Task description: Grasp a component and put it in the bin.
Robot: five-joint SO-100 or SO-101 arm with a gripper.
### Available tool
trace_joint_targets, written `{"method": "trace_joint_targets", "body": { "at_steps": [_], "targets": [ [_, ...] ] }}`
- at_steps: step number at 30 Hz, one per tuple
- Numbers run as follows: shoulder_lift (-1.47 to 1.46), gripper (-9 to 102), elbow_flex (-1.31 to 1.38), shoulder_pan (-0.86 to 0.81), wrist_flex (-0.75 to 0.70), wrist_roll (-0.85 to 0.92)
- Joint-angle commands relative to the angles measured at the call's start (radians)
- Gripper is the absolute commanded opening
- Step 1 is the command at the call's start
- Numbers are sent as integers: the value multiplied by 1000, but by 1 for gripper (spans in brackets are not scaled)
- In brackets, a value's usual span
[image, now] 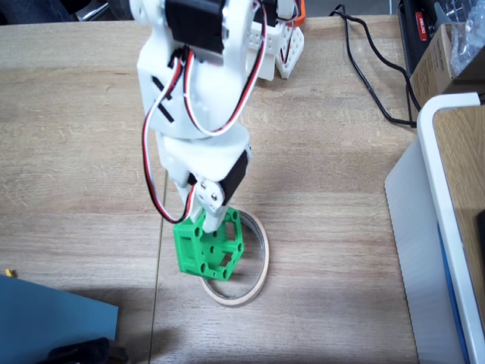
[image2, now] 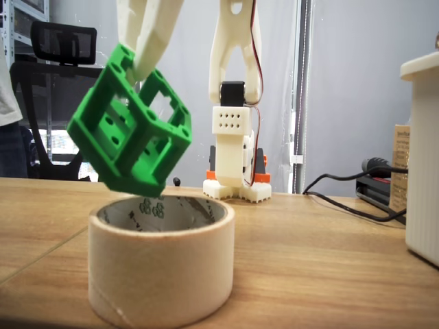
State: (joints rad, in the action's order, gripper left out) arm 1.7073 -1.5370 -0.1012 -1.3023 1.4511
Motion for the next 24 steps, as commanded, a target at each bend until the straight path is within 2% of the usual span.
{"method": "trace_joint_targets", "body": {
  "at_steps": [1, 13, 24],
  "targets": [
    [15, 2, 57, 5, 12, -8],
    [-14, 13, 55, 6, 12, -8],
    [-18, 14, 72, -6, 12, -9]
  ]
}}
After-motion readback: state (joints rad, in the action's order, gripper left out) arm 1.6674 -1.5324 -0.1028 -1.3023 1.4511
